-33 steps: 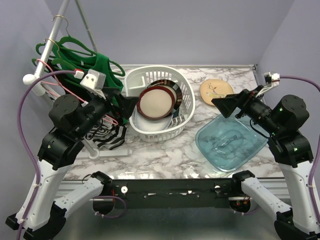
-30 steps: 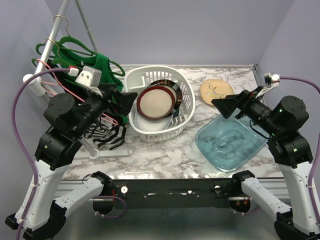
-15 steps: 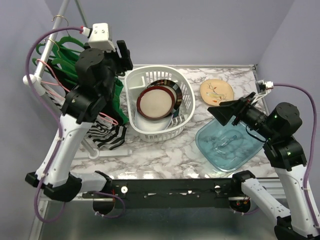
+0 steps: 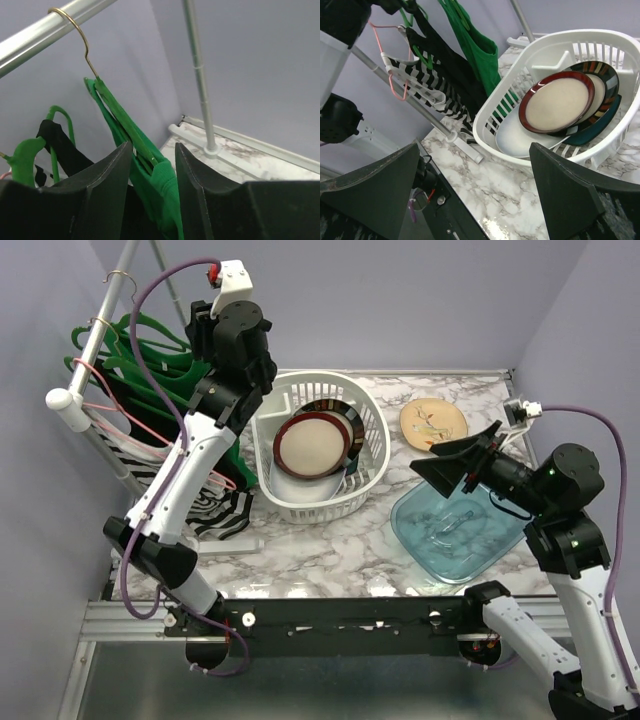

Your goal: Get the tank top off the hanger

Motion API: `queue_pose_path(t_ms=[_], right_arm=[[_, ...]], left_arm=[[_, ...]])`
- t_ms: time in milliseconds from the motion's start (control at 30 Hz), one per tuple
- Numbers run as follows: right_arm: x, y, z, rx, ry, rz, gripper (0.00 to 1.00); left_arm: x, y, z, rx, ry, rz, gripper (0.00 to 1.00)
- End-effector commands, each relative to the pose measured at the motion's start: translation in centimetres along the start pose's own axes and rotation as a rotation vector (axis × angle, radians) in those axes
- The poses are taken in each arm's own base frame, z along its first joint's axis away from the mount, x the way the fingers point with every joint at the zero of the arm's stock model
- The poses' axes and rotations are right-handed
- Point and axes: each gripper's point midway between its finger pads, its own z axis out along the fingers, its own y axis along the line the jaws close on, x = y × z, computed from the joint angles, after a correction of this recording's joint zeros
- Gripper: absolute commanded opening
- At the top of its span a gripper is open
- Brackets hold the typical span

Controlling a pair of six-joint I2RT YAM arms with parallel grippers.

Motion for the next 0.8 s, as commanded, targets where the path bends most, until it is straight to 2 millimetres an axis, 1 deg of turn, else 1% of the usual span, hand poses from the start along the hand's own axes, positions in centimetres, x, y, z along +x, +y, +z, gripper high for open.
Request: queue_pose_path(t_ms=[0,67,167,300,367,533,767], right_arm=[[-1.3,1.8,-0.2,-0.063,-0.006,-0.045,1.00],[-1.3,2.0,-0.3,-0.063,-0.006,-0.046,1.00],[-1.4,2.0,-0.5,-0.056,-0.015,-0.047,1.00],[-0.8,1.2,-0.4,-0.031,-0.012,-0.036,1.00],[-0.3,0.8,-0.2,-0.028,-0.003,-0.024,1.00],[-0.4,1.3,-0.3,-0.050,-0.007,-0.026,1.00],[-0.5,1.6,-0.7,-0.056,-0.001,-0.067,1.00]], left_arm=[[-0.1,2.7,1.1,-0.184,0.015,0.030,0.50],[0.4,2.8,2.1,-0.206,0.027,0.048,0.50],[0.2,2.9,2.8,-0.190,0.028,0.035,0.51],[0.0,2.9,2.8,-0.176,0.029,0.038,0.53],[0.1,3.3,3.0,-0.181,0.031,0.031,0.54],[0.6,4.1,3.9,-0.203,0.045,0.046,0.56],[0.8,5.2,4.3,-0.255,0.053,0.047,0.56]])
